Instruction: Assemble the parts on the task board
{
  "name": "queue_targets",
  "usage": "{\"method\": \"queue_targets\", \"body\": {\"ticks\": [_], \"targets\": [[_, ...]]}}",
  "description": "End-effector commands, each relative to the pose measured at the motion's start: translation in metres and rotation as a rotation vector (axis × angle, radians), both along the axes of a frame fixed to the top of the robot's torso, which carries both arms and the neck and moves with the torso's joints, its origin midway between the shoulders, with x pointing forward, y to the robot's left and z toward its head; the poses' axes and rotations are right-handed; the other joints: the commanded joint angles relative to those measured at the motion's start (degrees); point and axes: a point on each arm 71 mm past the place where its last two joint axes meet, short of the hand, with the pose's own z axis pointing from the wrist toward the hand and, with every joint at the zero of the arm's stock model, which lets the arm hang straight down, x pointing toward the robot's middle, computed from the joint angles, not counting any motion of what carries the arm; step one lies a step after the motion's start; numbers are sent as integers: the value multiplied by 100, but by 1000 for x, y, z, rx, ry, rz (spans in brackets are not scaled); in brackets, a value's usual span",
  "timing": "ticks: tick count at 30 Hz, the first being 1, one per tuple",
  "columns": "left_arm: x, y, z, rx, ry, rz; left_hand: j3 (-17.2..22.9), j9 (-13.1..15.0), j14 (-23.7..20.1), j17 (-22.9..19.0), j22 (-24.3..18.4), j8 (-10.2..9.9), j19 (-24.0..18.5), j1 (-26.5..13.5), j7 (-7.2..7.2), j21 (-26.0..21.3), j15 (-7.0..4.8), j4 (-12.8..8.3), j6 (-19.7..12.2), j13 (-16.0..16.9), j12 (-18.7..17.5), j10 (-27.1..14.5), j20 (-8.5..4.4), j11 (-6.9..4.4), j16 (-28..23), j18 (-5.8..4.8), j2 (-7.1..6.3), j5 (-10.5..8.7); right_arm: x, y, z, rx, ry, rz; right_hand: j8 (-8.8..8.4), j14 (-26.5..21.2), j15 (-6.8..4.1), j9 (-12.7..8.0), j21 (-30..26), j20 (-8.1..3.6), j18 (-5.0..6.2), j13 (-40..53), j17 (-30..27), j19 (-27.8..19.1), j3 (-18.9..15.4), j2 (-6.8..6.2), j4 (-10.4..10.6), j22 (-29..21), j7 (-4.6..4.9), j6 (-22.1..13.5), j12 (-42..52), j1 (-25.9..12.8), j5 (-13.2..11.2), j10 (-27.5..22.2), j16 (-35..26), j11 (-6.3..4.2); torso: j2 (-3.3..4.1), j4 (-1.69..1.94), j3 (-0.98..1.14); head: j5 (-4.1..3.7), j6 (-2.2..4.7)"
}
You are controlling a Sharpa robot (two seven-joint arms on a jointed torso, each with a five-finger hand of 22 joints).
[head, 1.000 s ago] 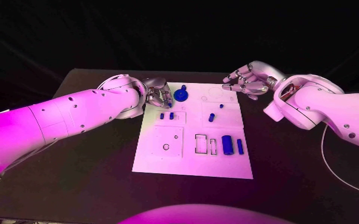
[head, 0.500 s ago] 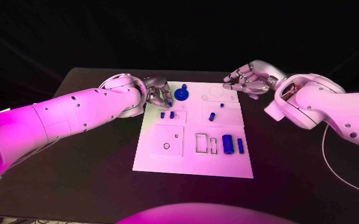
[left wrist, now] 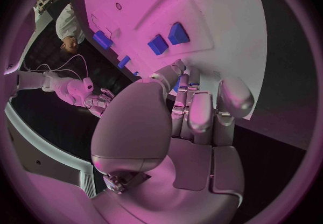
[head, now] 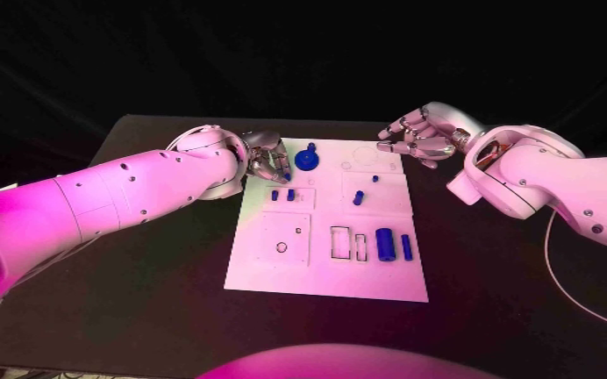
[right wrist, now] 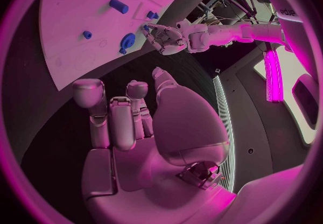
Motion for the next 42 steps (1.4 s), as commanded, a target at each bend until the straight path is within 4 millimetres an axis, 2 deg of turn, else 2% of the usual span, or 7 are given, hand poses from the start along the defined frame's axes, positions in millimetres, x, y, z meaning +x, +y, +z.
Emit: {"method": "queue_targets", "body": {"ticks": [1, 6, 12, 20, 25, 32, 42], "targets": [[0, 1, -1, 12, 10, 6, 52, -58, 54, -26, 8, -153, -20, 0, 22, -14, 67, -6, -227, -7, -63, -10, 46, 61, -8, -38, -95, 33, 0, 0, -1, -9, 5, 8, 18, 286, -8, -8, -39, -1, 45, -13, -5, -17, -32, 2, 1, -19, -4, 3, 1, 29, 21, -12, -25, -2, -2, 3, -1, -14, -1], [0, 4, 0, 7, 5, 13, 87, -81, 41, -70, 3, -347, -37, -26, 33, -40, 84, -23, -521, -12, -136, -52, 72, 79, -4, -28, -169, 32, 0, -2, -2, -18, 11, 3, 13, 280, -7, -13, -105, -1, 64, -139, -27, -66, -47, -9, 4, -132, -1, -12, -137, 42, 19, -101, -41, 1, -1, 0, -5, -20, 5], [-1, 8, 2, -8, -5, 24, 91, -73, 30, -107, -4, -401, -50, -52, 33, -59, 90, -32, -593, -23, -204, -125, 82, 87, -7, -22, -225, 29, 2, -6, -3, -54, 13, -5, 36, 41, 13, -29, -966, 19, 251, -1571, -911, -571, -122, 16, 82, -1357, 21, -29, -1792, 269, -135, -940, -796, 31, -2, -2, -4, -29, 10], [-3, 18, 8, -67, -10, 45, 135, -53, 21, -136, -14, -380, -61, -28, 42, -82, 100, -51, -533, -24, -238, -154, 90, 103, -10, -17, -208, 36, 4, -7, -5, -180, -38, 22, 50, 54, 71, -53, -1213, 50, 261, -2991, -1219, -491, 173, -15, -148, -1589, 82, 142, -3299, 980, -459, -1048, -1126, 145, -4, -1, -6, -35, 32], [-5, 30, 20, -357, 15, 106, 407, 23, -149, -554, -406, -137, -290, 202, 85, -576, 106, -209, -47, 16, -181, -30, 101, 120, -247, 90, -44, 48, 4, -1, -9, -358, -141, 70, 25, 113, 65, -74, -1181, 46, 254, -3664, -1096, -428, 536, -74, -325, -1532, 24, 383, -3901, 1314, -723, -1031, -1037, 108, -2, -5, 4, -44, 67], [-13, 40, 27, -1053, 218, 321, 497, -26, -1063, -2295, -1763, -93, -1321, 57, 95, -2374, 128, -264, 54, 88, -14, -55, 128, 123, -1426, 416, -2, 36, 5, 12, -21, -539, -249, 117, -130, 161, 84, -140, -1131, 55, 247, -4459, -1002, -377, 1057, -231, -393, -1475, -38, 602, -4393, 1339, -1105, -833, -961, 114, 4, 14, -8, -227, 135], [-26, 35, 30, -1424, 346, 361, 194, -46, -1352, -2728, -1874, -92, -1493, -326, 122, -2595, 186, -127, -36, 156, 156, -175, 189, 152, -1677, 416, 55, 54, 9, 27, -44, -641, -271, 160, -244, 171, 64, -174, -1100, 39, 238, -4899, -1007, -353, 1441, -373, -449, -1442, -74, 715, -4599, 1225, -1178, -790, -965, 99, 7, -15, -8, -218, 187]]}}
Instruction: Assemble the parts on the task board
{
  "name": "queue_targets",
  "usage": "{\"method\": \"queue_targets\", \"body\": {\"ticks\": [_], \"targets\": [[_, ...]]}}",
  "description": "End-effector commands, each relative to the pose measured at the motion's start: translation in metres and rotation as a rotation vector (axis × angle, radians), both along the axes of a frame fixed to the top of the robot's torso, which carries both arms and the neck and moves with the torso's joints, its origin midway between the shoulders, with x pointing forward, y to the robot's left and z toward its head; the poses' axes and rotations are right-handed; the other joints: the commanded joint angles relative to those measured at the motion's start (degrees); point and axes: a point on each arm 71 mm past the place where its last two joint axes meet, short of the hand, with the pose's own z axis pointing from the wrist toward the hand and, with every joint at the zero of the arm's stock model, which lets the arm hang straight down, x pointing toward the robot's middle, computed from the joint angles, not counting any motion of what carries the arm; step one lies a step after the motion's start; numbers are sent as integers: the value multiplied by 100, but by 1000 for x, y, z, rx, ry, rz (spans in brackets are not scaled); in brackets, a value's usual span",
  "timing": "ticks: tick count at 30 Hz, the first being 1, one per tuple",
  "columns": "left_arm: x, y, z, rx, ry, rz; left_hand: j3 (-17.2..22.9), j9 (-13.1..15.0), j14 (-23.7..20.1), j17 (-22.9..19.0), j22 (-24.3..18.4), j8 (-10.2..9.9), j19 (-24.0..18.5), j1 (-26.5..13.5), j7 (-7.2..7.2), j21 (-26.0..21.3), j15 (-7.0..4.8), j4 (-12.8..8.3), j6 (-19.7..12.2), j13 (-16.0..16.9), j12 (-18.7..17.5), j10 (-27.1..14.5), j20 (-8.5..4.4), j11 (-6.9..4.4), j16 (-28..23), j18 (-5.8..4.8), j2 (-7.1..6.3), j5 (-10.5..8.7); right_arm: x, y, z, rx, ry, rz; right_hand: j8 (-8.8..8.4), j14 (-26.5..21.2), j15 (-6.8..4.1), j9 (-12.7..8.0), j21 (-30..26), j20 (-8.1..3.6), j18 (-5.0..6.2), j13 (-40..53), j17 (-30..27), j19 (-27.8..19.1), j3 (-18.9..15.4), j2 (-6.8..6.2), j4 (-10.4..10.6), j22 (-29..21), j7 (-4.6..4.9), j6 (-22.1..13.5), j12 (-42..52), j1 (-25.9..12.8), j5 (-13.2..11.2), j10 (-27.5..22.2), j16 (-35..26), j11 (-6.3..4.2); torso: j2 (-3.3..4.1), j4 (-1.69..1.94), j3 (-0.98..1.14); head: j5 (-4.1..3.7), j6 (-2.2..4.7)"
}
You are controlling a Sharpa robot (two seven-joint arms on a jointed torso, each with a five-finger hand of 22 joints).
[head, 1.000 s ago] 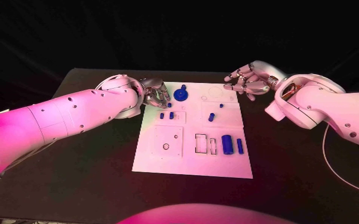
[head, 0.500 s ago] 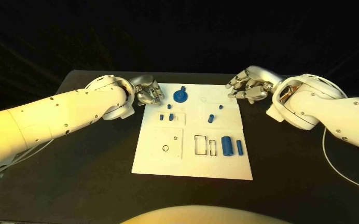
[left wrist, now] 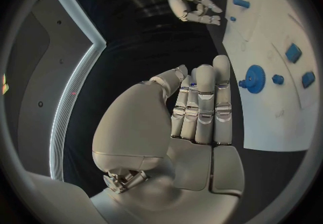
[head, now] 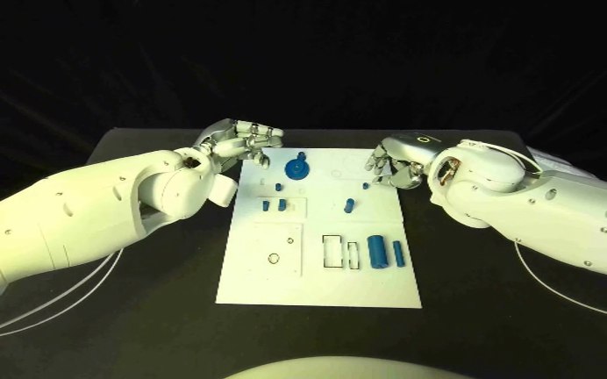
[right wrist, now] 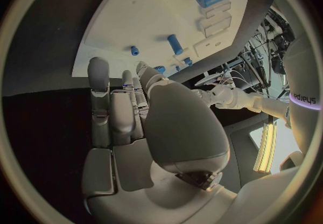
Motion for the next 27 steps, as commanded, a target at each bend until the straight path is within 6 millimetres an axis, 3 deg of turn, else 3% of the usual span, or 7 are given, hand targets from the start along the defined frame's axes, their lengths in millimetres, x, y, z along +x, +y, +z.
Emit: {"method": "queue_targets", "body": {"ticks": [1, 4, 11, 16, 27], "targets": [[-1, 2, 4, -285, 59, 77, -47, -5, -49, -13, -15, 20, -39, -57, -3, -44, -9, 6, -43, 10, 27, -41, 6, -2, -34, 60, -1, 33, 0, 5, -7, -98, -26, 26, -25, 163, 34, -10, 19, 10, 15, -62, 0, 42, 63, -70, -9, 0, 9, 63, -41, -28, -25, 35, 17, 12, 4, -21, 7, 16, 6], [-3, 1, 5, -297, 59, 76, -57, -4, -55, -19, -22, 24, -41, -58, -6, -55, -10, 5, -43, 13, 36, -47, 7, -3, -36, 61, 10, 36, -1, 9, -11, -103, -17, 35, -31, 164, 38, -12, 25, 12, 12, -100, 3, 45, 105, -71, -15, 9, 13, 75, -55, -42, -37, 37, 20, 20, 8, -23, 9, 28, 14], [-7, -3, 6, -306, 60, 56, -76, -4, -73, -33, -38, 28, -46, -51, -6, -80, -10, -6, -51, 20, 54, -64, 9, -3, -41, 63, 30, 40, 0, 14, -18, -121, 12, 44, -40, 166, 51, -16, 46, 22, 8, -205, 5, 58, 244, -73, -54, 34, 20, 118, -68, -71, -92, 90, 22, 30, 6, 9, -9, 0, 15], [-9, -5, 7, -307, 60, 50, -85, -5, -81, -39, -45, 28, -49, -52, -4, -90, -9, -8, -56, 22, 61, -73, 10, -1, -44, 64, 36, 40, 1, 17, -21, -124, 23, 51, -36, 167, 49, -14, 70, 23, 5, -261, 7, 74, 328, -68, -80, 65, 19, 159, -67, -93, -114, 136, 25, 27, 12, -12, 0, -6, 6], [-13, -11, 9, -305, 60, 23, -101, -5, -102, -56, -64, 32, -55, -42, -1, -118, -6, -21, -67, 29, 81, -97, 13, 2, -51, 64, 64, 44, 4, 25, -26, -127, 31, 45, -36, 165, 37, -9, 125, 33, -6, -394, -17, 115, 592, 7, -156, 127, 25, 239, -77, -143, -263, 232, 10, 19, 7, 6, -3, 16, 2]]}}
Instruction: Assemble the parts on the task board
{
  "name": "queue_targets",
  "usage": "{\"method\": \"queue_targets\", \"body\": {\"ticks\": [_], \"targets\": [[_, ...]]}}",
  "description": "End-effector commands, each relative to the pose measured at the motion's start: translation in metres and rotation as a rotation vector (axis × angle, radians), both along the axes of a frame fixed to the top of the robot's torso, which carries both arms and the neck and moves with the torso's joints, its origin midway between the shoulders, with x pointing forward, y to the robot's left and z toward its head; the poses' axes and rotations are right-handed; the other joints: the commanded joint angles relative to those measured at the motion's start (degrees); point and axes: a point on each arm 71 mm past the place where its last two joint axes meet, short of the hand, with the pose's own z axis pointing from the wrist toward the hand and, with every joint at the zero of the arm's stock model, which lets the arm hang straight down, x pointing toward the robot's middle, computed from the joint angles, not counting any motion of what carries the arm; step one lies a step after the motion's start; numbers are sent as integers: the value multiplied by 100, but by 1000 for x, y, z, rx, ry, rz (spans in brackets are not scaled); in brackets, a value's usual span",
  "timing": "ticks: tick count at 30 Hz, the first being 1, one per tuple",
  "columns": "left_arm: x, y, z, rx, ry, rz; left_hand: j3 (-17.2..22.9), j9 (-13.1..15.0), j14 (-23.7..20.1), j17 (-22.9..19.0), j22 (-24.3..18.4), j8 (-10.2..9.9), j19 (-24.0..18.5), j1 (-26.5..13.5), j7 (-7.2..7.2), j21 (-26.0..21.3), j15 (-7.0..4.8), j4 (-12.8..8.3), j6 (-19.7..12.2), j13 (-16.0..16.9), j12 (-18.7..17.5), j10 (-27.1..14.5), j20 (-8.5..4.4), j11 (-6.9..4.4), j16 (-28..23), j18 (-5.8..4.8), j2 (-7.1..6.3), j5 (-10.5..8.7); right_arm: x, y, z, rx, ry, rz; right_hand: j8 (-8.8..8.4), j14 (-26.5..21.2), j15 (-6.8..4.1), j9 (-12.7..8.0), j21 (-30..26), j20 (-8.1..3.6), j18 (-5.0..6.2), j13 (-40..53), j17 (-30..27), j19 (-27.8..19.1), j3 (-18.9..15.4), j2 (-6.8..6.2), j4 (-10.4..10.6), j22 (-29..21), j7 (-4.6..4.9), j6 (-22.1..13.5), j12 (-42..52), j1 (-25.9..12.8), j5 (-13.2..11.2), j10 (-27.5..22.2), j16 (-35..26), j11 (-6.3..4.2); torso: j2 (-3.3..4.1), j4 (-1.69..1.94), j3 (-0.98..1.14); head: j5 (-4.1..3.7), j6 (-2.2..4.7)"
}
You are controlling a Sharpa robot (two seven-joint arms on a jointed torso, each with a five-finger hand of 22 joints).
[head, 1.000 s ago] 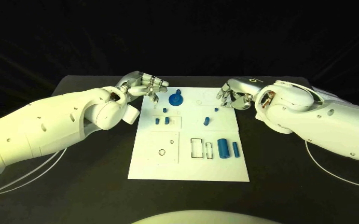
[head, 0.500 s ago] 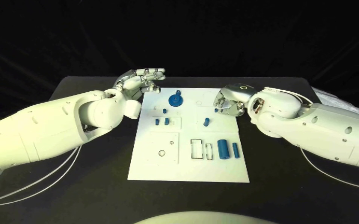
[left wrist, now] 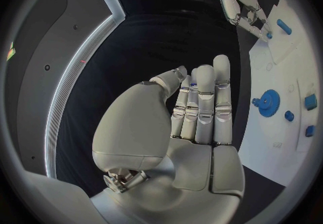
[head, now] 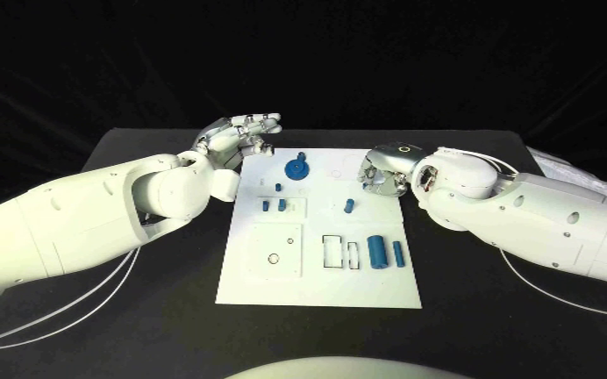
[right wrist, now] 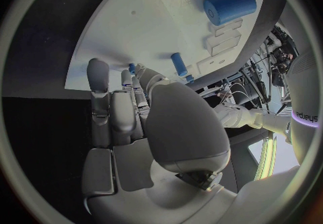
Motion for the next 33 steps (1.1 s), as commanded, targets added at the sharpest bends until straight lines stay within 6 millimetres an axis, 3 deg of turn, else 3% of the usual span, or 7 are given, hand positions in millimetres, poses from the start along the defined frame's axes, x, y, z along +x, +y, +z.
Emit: {"method": "queue_targets", "body": {"ticks": [1, 15, 28, 33], "targets": [[-2, -4, 2, -24, -12, -26, -34, -7, -48, -13, -14, 31, -36, -9, 4, -32, 15, -2, -33, 10, 32, -66, -7, 4, -32, 66, 57, 23, -1, 3, -6, -30, 15, 0, -12, 164, 35, 3, 46, 9, -7, -33, -26, 57, 83, 31, -14, 28, 8, 65, -36, -57, -66, 62, 4, -2, 2, 5, -2, 20, -12], [0, 1, 0, -9, 8, -27, -125, -13, -122, -66, -71, 17, -62, -50, 37, -118, 44, -14, -118, 23, 79, -175, 15, 37, -52, 61, 63, 21, -1, 7, -16, -82, 37, -11, 56, 169, 13, 54, 129, 3, -15, -109, -63, 111, 457, 25, -248, 118, -10, 283, -22, -159, -181, 281, -4, -28, -4, -7, 6, 40, -49], [0, 3, -1, 7, 10, -30, -141, -12, -139, -78, -85, 18, -70, -55, 40, -139, 48, -17, -130, 27, 93, -194, 20, 43, -58, 61, 70, 23, -4, 8, -21, -112, 77, -9, 53, 188, 12, 66, 164, -5, -23, -120, 0, 124, 535, -25, -357, 163, -17, 305, -68, -214, -224, 285, 56, -33, -5, -7, 1, 21, -72], [0, 3, -2, 13, 18, -32, -150, -13, -147, -85, -92, 18, -73, -58, 43, -149, 51, -19, -138, 28, 100, -207, 23, 45, -60, 61, 70, 22, -3, 9, -18, -87, 46, -23, 64, 203, 11, 84, 234, -4, -39, -116, 17, 160, 673, 30, -443, 251, -10, 347, -87, -243, -207, 328, 88, -24, -2, -16, 7, 21, -62]]}}
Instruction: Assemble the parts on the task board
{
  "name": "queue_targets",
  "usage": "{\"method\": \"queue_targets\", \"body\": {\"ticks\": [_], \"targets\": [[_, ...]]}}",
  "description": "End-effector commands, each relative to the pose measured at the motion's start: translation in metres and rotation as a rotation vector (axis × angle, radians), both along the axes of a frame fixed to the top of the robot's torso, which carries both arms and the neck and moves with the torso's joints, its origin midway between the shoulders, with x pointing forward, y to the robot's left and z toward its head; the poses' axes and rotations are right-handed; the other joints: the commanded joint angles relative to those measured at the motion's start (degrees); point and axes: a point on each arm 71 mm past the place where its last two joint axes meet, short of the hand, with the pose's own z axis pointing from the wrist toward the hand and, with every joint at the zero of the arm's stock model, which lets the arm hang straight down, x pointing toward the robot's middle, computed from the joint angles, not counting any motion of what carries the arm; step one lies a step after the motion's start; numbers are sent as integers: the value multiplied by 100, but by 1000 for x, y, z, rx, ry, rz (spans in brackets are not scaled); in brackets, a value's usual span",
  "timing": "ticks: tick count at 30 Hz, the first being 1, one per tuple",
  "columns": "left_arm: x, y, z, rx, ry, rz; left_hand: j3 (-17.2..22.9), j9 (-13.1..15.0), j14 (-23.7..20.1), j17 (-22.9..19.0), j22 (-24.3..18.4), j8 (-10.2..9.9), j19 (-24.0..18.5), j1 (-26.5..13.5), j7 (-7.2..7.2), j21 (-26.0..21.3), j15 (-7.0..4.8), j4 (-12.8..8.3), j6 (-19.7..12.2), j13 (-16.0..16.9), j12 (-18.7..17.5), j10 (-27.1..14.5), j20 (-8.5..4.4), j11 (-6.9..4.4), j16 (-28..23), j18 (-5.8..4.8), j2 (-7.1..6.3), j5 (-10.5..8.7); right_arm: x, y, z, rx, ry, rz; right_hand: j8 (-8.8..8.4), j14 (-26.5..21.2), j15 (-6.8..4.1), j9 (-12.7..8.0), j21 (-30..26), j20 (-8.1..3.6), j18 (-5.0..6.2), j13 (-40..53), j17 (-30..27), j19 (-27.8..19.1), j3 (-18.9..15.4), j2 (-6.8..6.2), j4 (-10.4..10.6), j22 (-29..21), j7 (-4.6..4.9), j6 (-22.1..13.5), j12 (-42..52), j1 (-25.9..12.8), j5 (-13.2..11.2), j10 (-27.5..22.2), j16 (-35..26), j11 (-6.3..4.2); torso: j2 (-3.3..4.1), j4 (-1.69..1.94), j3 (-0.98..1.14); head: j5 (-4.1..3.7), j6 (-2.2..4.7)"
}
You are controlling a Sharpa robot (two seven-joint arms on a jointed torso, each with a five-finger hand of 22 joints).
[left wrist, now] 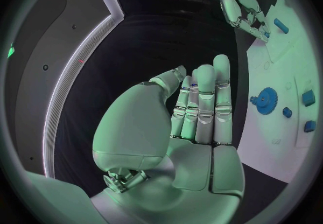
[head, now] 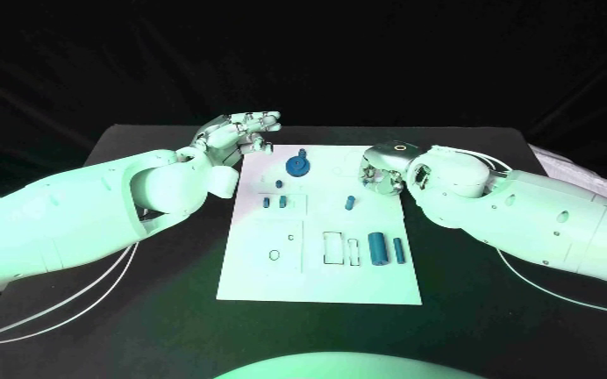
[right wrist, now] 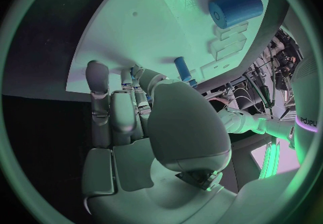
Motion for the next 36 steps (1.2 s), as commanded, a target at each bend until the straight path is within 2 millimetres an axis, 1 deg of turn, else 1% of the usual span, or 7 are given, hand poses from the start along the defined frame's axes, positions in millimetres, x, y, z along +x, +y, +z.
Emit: {"method": "queue_targets", "body": {"ticks": [1, 7, 11, 22, 27, 32, 36], "targets": [[-1, -2, 0, 1, 1, -24, -24, -7, -46, -7, -7, 18, -52, -13, -8, -17, -9, -3, -46, 5, 36, -44, 2, 4, -38, 63, 24, 23, -4, 0, -11, -29, 33, -9, 25, 203, 12, 28, 68, 1, -42, 2, -3, 51, 120, 36, -58, 67, 11, 75, -20, -72, 5, 59, 28, 13, 1, -5, 2, -10, 5], [-1, -1, -1, 7, 12, -26, -27, -6, -54, -13, -14, 21, -55, -11, -7, -27, -8, -4, -48, 8, 44, -53, 4, 6, -40, 63, 37, 24, -4, 0, -4, 50, -28, -41, 45, 208, -11, 59, 227, -11, -70, 7, -34, 146, 276, 70, -122, 286, 12, 120, -24, -171, 80, 146, 35, -1, 4, 3, 1, -32, 17], [0, 0, -1, 12, 16, -21, -32, -6, -60, -17, -18, 22, -58, -17, -5, -34, -6, -1, -51, 8, 48, -60, 6, 8, -42, 63, 43, 24, -8, 1, 2, 91, -58, -43, 49, 215, -15, 70, 276, -18, -78, 6, -17, 176, 304, 47, -145, 346, 10, 128, -34, -225, 24, 163, 62, -6, -3, 6, 7, -35, 12], [0, 2, -1, 21, 14, 0, -34, 4, -78, -39, -42, 53, -60, -3, -18, -66, -8, -4, -24, 21, 93, -66, 9, -1, -42, 67, 103, 28, -18, -5, 23, 159, -116, -37, 56, 224, -20, 87, 337, -22, -91, 6, 17, 208, 342, 41, -166, 427, 2, 140, -48, -286, -58, 184, 107, -11, -3, 7, -4, -39, 3], [1, 3, -1, 35, 12, 6, -34, 4, -78, -41, -44, 56, -59, -1, -19, -68, -9, -5, -21, 22, 97, -66, 9, -3, -41, 67, 108, 28, -27, -5, 33, 173, -120, -18, 54, 227, -19, 88, 357, -23, -96, 5, 32, 219, 344, 37, -168, 458, 3, 137, -51, -294, -63, 183, 120, -11, 0, -10, 0, -24, 6], [1, 3, -1, 39, 11, 6, -34, 5, -79, -43, -46, 59, -58, 0, -21, -70, -9, -6, -17, 24, 102, -65, 9, -4, -41, 68, 113, 29, -40, 7, 39, 207, -93, 21, 55, 228, -19, 89, 362, -23, -98, 6, 40, 222, 347, 39, -168, 467, 3, 138, -51, -298, -64, 185, 127, -11, -7, -9, -3, 10, 7], [0, 1, -1, 38, 9, 3, -34, 5, -79, -43, -46, 59, -58, 0, -21, -70, -9, -6, -17, 24, 102, -65, 9, -4, -41, 68, 113, 29, -55, 28, 42, 252, -84, 114, 54, 231, -22, 93, 379, -25, -100, 6, 47, 227, 377, 48, -190, 486, 2, 136, -57, -292, -40, 191, 140, -14, 1, 15, -4, 44, 18]]}}
